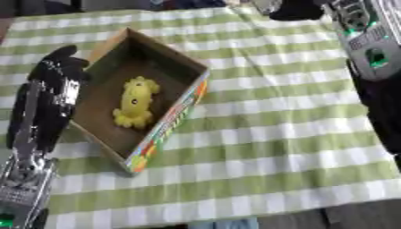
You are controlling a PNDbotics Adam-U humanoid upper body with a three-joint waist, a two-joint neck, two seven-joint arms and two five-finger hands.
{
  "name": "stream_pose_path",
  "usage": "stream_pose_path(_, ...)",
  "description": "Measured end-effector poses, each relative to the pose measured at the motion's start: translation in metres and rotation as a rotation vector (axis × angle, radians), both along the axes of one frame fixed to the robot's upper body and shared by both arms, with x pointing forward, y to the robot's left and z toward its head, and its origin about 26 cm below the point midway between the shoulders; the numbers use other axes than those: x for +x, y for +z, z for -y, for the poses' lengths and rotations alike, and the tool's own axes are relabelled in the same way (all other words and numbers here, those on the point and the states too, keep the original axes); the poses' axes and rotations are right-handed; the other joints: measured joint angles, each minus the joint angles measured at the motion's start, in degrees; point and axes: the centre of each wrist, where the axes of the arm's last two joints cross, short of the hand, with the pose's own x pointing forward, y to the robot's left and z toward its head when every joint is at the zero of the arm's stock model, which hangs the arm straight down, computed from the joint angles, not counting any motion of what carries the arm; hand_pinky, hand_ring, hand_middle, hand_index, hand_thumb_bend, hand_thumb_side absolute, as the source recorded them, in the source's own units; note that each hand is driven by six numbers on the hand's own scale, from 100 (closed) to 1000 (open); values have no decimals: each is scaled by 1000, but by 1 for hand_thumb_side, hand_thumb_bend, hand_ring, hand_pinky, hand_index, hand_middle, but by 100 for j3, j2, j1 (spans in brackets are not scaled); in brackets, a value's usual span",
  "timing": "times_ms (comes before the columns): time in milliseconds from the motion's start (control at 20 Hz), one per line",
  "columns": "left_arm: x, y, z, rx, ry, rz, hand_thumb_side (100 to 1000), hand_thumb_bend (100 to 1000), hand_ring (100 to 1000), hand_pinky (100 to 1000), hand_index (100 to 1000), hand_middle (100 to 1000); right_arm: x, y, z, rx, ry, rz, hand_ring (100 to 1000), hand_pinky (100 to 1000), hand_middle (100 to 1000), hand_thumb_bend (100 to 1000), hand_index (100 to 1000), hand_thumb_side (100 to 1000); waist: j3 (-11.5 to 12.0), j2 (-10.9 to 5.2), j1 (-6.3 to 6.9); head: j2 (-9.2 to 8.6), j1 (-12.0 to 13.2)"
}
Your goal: Pick up objects on the table and place them in the box.
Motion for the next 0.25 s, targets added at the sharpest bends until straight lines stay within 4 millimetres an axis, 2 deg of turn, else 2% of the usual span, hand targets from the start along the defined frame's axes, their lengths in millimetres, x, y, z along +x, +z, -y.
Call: stream_pose_path(250,1,0,-2,-7,20,3,713,267,622,799,848,645,-19,-26,13,209,-37,-50,688,765,728,100,887,260,-101,13,34,-3,106)
